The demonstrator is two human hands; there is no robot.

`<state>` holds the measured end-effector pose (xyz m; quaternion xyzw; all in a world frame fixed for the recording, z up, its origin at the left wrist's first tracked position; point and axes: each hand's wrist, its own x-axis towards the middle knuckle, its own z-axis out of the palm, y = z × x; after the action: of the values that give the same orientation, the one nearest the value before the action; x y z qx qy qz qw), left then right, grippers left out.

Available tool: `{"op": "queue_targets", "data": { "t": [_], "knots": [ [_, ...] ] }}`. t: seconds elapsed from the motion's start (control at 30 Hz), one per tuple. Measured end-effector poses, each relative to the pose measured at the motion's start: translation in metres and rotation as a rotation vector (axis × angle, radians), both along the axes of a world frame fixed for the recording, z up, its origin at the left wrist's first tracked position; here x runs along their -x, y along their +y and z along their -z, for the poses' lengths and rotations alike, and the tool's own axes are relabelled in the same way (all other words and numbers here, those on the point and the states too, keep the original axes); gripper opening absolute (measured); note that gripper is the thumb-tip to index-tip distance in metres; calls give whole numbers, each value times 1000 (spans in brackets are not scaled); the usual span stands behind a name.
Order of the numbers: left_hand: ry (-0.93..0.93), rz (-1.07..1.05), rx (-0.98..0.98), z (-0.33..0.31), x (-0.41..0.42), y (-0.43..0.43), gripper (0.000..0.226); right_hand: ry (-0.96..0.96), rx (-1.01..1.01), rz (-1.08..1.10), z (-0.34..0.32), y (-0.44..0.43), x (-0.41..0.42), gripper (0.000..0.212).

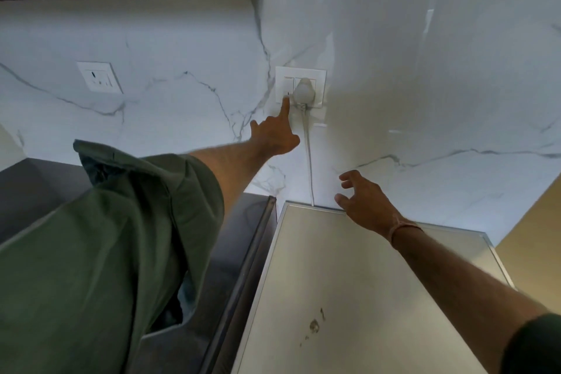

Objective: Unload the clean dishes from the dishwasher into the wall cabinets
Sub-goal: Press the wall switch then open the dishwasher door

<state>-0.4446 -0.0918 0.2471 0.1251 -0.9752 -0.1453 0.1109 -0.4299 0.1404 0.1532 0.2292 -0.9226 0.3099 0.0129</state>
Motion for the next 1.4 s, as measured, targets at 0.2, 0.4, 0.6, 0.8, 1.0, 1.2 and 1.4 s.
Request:
{"op": "queue_targets", "data": {
  "t": [0.2,0.4,0.6,0.8,1.0,1.2,1.4],
  "knots": [
    [89,13,28,-7,33,-5,99,-4,6,-2,4,0,36,41],
    [132,8,-11,3,32,-3,105,-2,-1,-2,8,3,42,41],
    [105,1,-4,19,6,10,108,-9,-12,17,11,11,15,40],
    [37,36,1,40,-55,28,103,-28,-4,45,11,25,-43,41],
    [-15,126,-25,60,-149,59,99,-35,-6,94,15,49,-132,43],
    [-74,185,-138,103,-262,95,96,-66,-25,149,36,73,-236,43],
    [-155,182,-230,175,-354,133,88,-145,-22,194,75,95,-333,41]
  ]
}}
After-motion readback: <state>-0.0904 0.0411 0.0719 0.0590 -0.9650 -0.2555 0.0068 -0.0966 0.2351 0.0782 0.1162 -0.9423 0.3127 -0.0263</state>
